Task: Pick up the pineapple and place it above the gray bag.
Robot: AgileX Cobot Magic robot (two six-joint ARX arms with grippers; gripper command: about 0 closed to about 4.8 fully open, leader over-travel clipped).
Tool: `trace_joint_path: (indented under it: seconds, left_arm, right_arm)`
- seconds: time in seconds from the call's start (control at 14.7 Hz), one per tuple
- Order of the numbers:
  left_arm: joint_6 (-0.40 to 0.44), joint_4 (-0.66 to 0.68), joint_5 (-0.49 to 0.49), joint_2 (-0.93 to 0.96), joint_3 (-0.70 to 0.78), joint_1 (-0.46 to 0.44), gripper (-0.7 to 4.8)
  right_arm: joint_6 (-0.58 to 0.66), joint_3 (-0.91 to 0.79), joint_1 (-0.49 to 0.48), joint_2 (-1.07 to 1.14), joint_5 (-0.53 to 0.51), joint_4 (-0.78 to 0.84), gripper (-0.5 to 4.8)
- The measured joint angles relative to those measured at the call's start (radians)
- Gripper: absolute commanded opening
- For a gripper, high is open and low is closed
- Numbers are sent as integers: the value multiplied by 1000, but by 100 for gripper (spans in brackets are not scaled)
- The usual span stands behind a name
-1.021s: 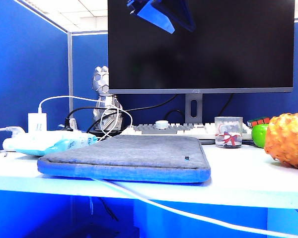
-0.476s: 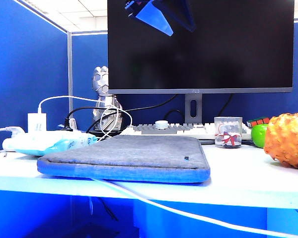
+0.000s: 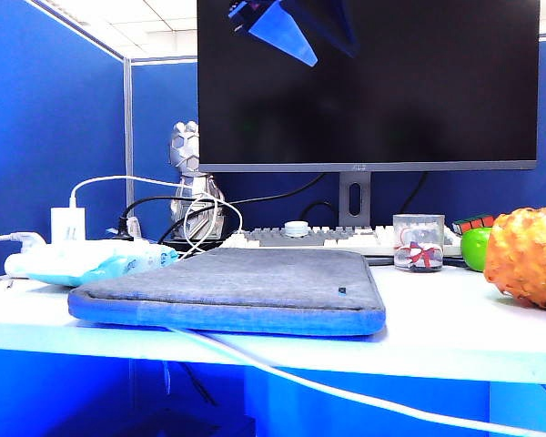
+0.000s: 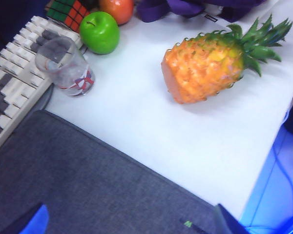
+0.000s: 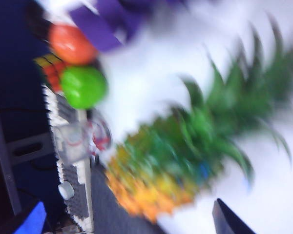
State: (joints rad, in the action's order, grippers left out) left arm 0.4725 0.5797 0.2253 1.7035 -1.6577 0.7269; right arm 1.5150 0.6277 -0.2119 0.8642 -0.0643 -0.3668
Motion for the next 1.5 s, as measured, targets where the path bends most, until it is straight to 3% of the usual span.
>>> trace_joint_path:
  seconds: [0.14,0.34,0.61,1.02,1.29,1.5]
  left_arm:
    - [-13,1,16,0,0,0,479]
    - [-15,8,17,0,0,2,479]
    - [-14,-18,17,0,0,3,479]
    - [-12,-46,18,24,0,3,467]
    - [114,-63,88,61,-1,3,465]
    - [140,-63,106,74,-1,3,465]
  right_arm:
    - [83,0,10,0,29,-64,479]
    - [97,-1,6,-1,79,-140,479]
    - [125,-13,102,23,149,-147,479]
    - [216,-148,111,182,166,156,479]
    - [235,-148,111,304,166,336,479]
    - [239,-147,111,364,165,393,479]
